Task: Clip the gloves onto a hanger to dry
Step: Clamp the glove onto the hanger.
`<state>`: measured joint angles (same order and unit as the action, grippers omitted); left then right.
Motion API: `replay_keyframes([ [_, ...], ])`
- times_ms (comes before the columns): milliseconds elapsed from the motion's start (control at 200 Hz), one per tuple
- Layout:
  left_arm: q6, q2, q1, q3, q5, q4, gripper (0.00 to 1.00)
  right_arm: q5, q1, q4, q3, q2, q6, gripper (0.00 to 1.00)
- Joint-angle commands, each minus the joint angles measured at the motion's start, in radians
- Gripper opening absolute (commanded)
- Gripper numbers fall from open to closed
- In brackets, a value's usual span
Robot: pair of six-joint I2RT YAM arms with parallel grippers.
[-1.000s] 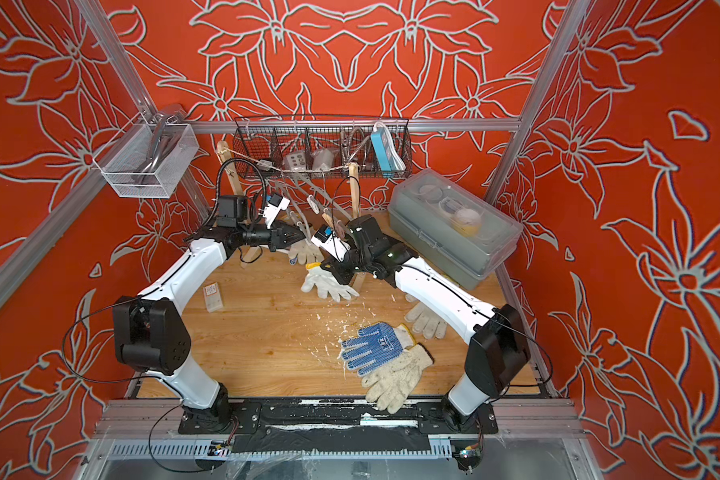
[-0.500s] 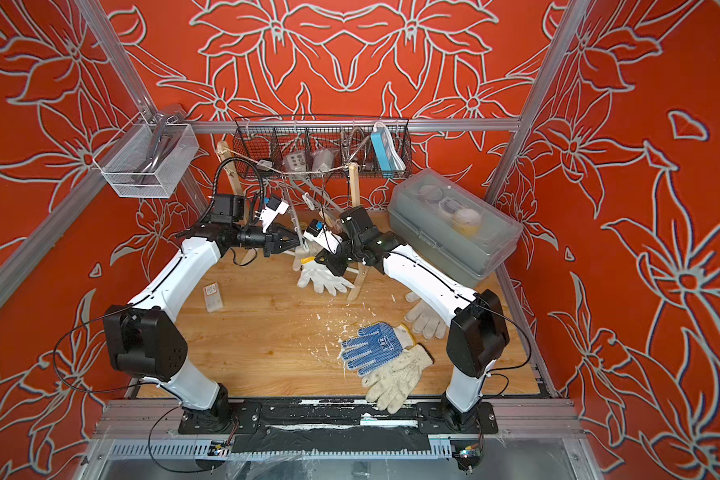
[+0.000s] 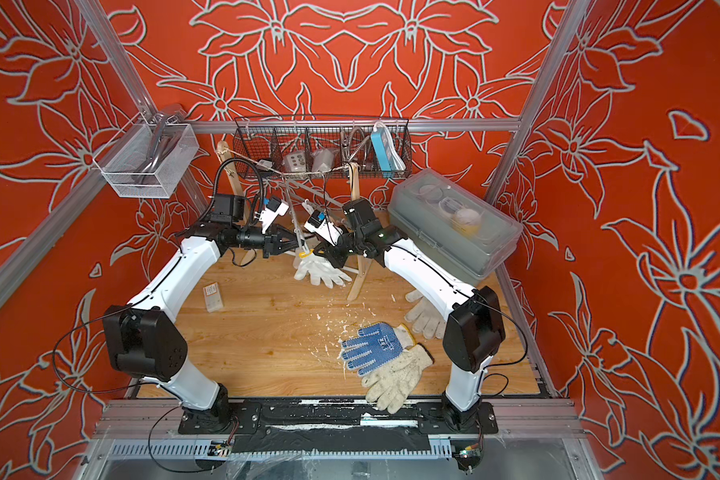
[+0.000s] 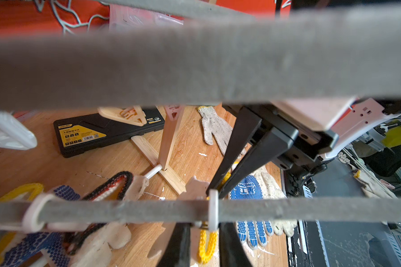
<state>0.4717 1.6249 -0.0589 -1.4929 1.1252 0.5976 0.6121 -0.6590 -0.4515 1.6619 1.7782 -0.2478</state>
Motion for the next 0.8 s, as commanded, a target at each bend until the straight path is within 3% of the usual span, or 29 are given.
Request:
replay_keyframes([
  [0, 0.025, -0.022, -0.001, -0.024, 0.044, 0.033, 0.1, 0.033, 0.005, -0.009, 0.037, 0.012, 0.013, 0.0],
  [290, 0.027, -0.02, -0.004, -0.021, 0.029, 0.03, 0.1, 0.049, 0.006, -0.056, 0.078, 0.037, 0.009, 0.0],
  [796, 0.072, -0.013, -0.018, -0.018, -0.014, 0.057, 0.09, 0.126, 0.024, 0.047, 0.071, 0.002, 0.117, 0.0],
])
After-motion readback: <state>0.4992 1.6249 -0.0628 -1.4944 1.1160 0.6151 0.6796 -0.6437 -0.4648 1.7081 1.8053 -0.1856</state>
